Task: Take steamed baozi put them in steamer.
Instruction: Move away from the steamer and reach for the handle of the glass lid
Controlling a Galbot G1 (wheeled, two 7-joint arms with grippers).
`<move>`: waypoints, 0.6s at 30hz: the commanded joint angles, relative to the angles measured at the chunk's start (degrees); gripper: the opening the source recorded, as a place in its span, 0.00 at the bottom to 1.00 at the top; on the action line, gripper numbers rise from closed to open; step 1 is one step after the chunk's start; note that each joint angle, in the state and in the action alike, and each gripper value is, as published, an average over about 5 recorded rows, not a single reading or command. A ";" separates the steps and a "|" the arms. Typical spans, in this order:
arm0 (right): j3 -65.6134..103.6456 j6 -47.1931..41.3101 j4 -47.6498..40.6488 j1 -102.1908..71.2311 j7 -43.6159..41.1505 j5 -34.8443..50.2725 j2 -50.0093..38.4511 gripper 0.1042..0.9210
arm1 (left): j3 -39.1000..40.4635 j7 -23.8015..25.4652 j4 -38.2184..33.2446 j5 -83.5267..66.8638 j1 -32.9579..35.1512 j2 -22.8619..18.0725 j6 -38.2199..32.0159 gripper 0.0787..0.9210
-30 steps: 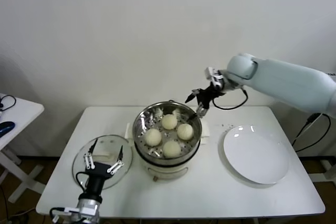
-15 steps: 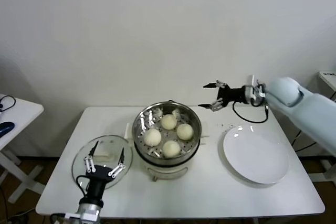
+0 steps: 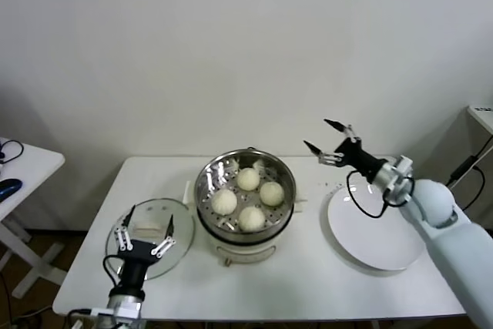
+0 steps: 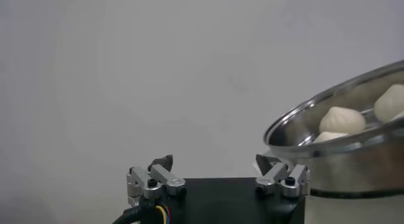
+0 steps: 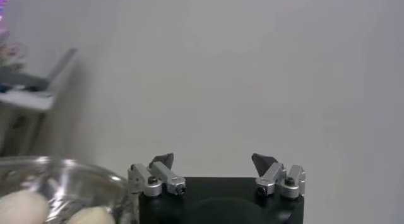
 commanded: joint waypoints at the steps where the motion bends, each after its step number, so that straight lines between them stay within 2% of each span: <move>1: 23.40 7.45 5.25 -25.49 8.42 -4.53 13.14 0.88 | -2.49 0.26 -0.36 19.87 -0.69 0.73 5.71 0.88; 5: 23.31 8.84 5.38 -29.13 9.67 -2.90 12.87 0.88 | -3.93 1.67 0.11 35.31 -1.16 0.78 7.73 0.88; 9: 22.13 9.62 4.61 -30.80 10.58 -0.77 11.08 0.88 | -5.42 2.67 3.20 48.94 -2.93 0.51 6.69 0.88; 18: 21.23 9.36 2.58 -30.33 11.00 1.45 10.89 0.88 | -6.61 0.21 12.99 63.14 -6.40 1.54 4.75 0.88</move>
